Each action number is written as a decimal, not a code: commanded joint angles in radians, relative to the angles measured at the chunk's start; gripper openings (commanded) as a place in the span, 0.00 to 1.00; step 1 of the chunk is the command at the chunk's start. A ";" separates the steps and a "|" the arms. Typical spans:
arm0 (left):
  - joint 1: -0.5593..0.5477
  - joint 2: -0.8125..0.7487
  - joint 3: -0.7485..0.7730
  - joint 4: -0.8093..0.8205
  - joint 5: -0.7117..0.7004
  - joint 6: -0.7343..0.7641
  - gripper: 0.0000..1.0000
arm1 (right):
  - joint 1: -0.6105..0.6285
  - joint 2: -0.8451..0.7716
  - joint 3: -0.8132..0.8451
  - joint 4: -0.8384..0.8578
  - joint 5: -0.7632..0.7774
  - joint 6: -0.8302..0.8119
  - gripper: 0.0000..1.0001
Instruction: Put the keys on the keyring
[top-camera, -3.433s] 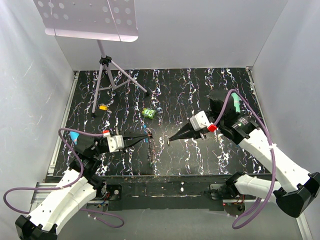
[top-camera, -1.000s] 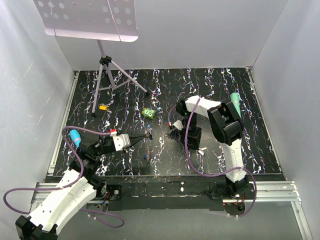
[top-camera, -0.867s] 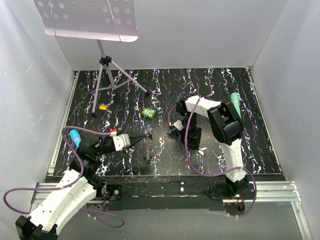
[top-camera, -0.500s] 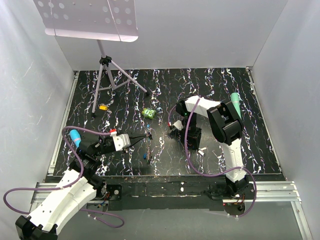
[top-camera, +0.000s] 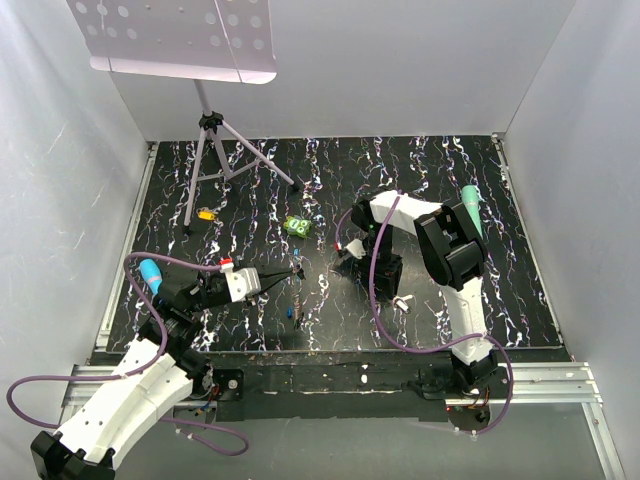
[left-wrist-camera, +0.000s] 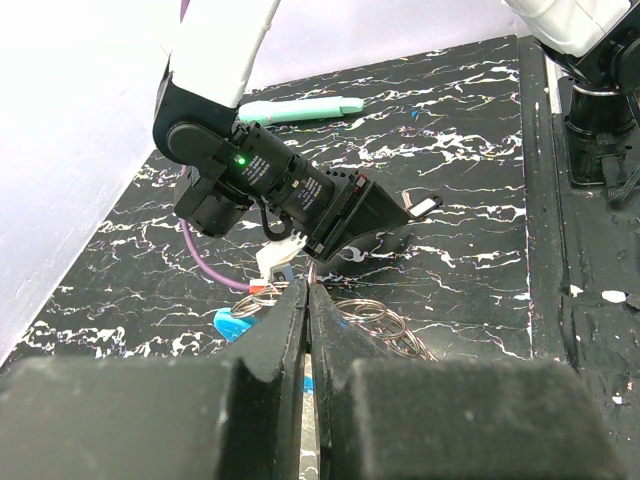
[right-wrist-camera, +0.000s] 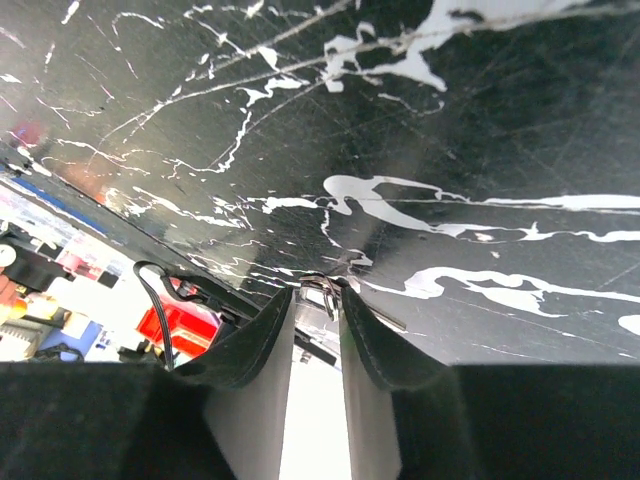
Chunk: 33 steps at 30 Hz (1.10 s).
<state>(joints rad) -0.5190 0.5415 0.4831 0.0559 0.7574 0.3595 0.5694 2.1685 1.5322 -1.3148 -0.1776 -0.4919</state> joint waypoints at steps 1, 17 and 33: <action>0.005 -0.008 0.028 0.024 -0.006 0.010 0.00 | -0.011 -0.010 0.040 -0.049 -0.031 0.012 0.34; 0.004 -0.009 0.026 0.028 -0.004 0.006 0.00 | -0.055 -0.070 0.106 -0.031 -0.062 0.029 0.40; 0.007 -0.021 0.018 0.056 -0.007 -0.011 0.00 | -0.143 -0.634 -0.375 0.561 -0.200 0.565 0.44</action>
<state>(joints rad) -0.5186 0.5369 0.4831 0.0601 0.7578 0.3550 0.4324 1.5745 1.2842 -0.9936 -0.3767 -0.2192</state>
